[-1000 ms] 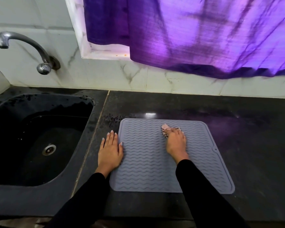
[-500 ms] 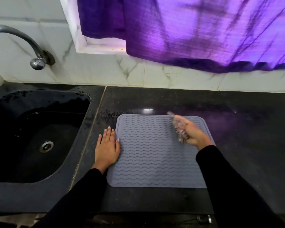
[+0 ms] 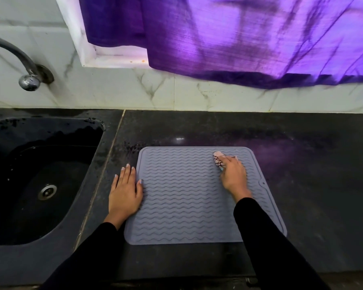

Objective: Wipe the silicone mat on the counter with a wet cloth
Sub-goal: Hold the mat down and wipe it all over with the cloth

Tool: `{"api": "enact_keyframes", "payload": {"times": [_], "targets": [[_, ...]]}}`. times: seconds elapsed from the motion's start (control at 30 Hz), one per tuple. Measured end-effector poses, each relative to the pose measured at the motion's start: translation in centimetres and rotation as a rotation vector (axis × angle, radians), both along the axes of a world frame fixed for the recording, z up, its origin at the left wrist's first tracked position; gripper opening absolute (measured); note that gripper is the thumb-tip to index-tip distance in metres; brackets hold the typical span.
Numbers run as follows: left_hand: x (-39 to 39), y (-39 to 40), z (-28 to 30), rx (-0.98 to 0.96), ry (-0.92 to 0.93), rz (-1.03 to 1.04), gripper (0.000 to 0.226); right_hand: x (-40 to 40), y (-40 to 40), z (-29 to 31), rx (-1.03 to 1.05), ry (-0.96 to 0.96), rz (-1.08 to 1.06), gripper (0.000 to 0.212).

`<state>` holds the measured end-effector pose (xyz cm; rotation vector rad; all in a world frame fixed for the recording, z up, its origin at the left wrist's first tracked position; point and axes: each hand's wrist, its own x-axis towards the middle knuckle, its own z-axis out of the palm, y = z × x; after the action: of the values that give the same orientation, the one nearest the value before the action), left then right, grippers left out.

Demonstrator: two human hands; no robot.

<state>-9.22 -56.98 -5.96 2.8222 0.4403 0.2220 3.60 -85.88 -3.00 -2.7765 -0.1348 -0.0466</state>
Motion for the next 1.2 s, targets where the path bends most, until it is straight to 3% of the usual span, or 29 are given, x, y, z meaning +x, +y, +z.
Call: {"api": "enact_keyframes", "payload": {"times": [0.23, 0.27, 0.33, 0.4, 0.43, 0.5, 0.57, 0.7, 0.8, 1.0, 1.03, 1.1, 1.2], "targets": [[0.0, 0.0, 0.2, 0.011, 0.000, 0.007, 0.082, 1.4, -0.2, 1.3, 0.204, 0.075, -0.043, 0.046], [0.0, 0.0, 0.2, 0.006, 0.004, 0.006, 0.082, 1.6, -0.4, 1.6, 0.291, 0.113, -0.063, 0.040], [-0.1, 0.0, 0.3, -0.007, 0.003, 0.009, 0.083, 2.0, -0.8, 3.2, 0.665, 0.247, -0.143, 0.027], [-0.1, 0.0, 0.4, -0.008, 0.001, 0.012, 0.084, 3.0, -1.9, 4.8, 0.983, 0.223, -0.354, 0.027], [-0.2, 0.0, 0.4, -0.008, 0.005, 0.012, 0.084, 3.7, -2.6, 5.1, 0.949, 0.133, -0.455, 0.029], [-0.2, -0.1, 0.3, -0.009, 0.008, 0.016, 0.084, 3.8, -3.6, 5.1, 0.507, 0.007, -0.486, 0.035], [-0.1, -0.1, 0.3, -0.004, 0.002, 0.015, 0.084, 3.5, -3.5, 4.1, 0.154, 0.007, -0.303, 0.040], [0.0, 0.0, 0.1, -0.003, 0.001, 0.011, 0.082, 3.0, -2.5, 1.4, -0.250, 0.046, -0.088, 0.047], [0.1, 0.0, 0.0, 0.005, -0.010, 0.013, 0.080, 3.4, -2.4, 1.3, -0.349, 0.047, -0.102, 0.045], [0.0, -0.1, 0.2, 0.009, -0.015, 0.019, 0.079, 5.3, -2.2, 3.0, -0.341, 0.110, -0.069, 0.039], [0.1, -0.2, 0.2, 0.006, -0.015, 0.018, 0.079, 5.5, -2.9, 3.3, -0.309, 0.125, -0.057, 0.038], [0.0, -0.2, 0.3, -0.003, -0.014, 0.018, 0.080, 5.9, -3.9, 3.6, -0.056, 0.162, -0.055, 0.032], [-0.1, -0.2, 0.5, -0.007, -0.013, 0.017, 0.082, 4.8, -4.8, 4.9, 0.759, 0.143, -0.378, 0.017]]}}
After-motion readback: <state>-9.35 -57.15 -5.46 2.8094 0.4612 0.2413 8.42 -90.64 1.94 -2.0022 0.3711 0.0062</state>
